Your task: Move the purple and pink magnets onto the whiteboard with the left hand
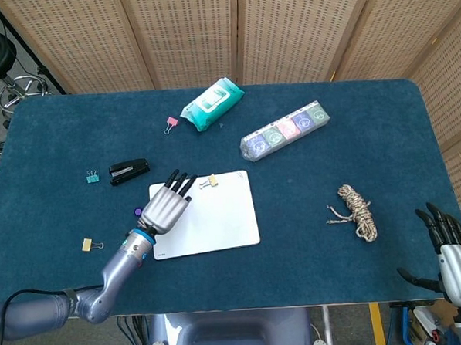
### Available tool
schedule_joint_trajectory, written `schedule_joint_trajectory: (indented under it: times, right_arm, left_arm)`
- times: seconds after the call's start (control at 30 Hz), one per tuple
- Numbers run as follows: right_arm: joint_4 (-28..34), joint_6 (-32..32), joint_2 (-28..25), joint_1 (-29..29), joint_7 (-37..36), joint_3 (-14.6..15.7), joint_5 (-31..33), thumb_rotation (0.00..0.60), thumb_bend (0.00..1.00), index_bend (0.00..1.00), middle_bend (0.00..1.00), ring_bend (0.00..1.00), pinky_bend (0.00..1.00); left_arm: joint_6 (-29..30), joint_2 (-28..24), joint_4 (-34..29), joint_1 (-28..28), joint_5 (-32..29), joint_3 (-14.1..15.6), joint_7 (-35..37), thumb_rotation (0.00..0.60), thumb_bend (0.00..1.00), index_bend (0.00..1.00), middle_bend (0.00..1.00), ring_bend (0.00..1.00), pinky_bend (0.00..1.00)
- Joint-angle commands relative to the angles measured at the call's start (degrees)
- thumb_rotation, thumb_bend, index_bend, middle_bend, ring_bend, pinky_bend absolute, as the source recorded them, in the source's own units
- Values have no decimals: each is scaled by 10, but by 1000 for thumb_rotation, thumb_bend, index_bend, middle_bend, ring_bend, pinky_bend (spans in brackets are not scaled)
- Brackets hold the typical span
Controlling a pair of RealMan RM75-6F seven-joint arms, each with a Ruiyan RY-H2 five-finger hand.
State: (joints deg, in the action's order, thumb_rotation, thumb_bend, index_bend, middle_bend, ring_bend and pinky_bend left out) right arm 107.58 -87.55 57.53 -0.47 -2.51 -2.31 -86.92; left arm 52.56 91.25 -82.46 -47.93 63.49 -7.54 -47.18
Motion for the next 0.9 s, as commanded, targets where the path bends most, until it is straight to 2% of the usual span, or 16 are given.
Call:
schedule_joint_trajectory:
  times: [0.03, 0.47, 0.9]
  right_arm:
    - [-3, 7, 1, 3, 0, -4, 10, 600, 0, 81, 0, 0, 0]
    - [-9, 21, 6, 10, 4, -10, 31, 600, 0, 81, 0, 0, 0]
    - [-9, 26, 9, 13, 10, -11, 37, 600, 0, 80, 0, 0, 0]
  left_arm:
    - [-8, 7, 27, -10, -11, -3, 2, 600, 335, 512, 0, 0, 0]
    - [-26, 11, 115, -18, -27, 0, 45, 600, 334, 512, 0, 0, 0]
    - [-36, 21, 156, -17, -39, 8, 66, 600, 334, 512, 0, 0, 0]
